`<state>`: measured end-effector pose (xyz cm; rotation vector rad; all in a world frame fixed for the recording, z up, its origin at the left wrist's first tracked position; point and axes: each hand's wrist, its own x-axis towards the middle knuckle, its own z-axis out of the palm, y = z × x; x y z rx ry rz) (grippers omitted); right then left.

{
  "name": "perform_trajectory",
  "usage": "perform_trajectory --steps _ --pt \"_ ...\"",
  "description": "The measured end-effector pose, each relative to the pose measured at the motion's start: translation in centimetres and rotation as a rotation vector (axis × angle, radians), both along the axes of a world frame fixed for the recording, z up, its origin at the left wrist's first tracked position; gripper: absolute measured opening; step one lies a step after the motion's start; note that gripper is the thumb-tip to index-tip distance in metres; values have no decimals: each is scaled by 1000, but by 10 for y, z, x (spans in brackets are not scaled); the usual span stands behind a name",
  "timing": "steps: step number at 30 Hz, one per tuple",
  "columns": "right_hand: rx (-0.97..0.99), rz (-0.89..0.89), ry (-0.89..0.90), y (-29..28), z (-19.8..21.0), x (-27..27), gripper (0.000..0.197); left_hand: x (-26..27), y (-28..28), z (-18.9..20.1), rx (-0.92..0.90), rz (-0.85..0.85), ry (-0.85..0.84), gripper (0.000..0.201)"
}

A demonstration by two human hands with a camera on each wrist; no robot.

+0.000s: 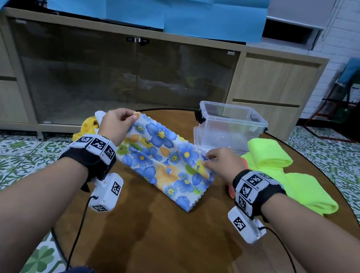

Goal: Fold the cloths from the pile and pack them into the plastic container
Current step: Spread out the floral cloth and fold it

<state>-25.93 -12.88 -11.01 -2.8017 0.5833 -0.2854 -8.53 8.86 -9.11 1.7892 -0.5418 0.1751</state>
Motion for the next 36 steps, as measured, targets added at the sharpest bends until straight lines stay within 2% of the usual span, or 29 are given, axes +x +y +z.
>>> perform_trajectory --steps 3,6,7,11,18,21,24,29,36 --pt "-157 -23 19 -5 2 -3 20 0 1 -1 20 32 -4 20" --pt "-289 -34 -192 -8 14 -5 27 0 1 4 -7 88 -46 21" --pt "-285 -40 -260 -9 20 -4 27 0 1 7 -26 105 -58 21" --pt "-249 -75 -258 -11 34 -5 27 -1 1 8 -6 132 -64 21" --pt "-192 -111 -427 -14 40 -6 21 -5 -1 7 60 133 -98 21" --pt "-140 -163 -396 -14 41 -9 22 -4 -4 5 75 106 -92 19" --pt "-149 -181 -441 -16 41 -10 21 -4 -6 3 78 92 -90 19" --pt "-114 -187 -459 -17 44 -12 12 -2 -6 3 73 66 -106 9" --pt "18 -146 -503 -24 51 -15 5 -12 -3 14 96 74 -187 23"
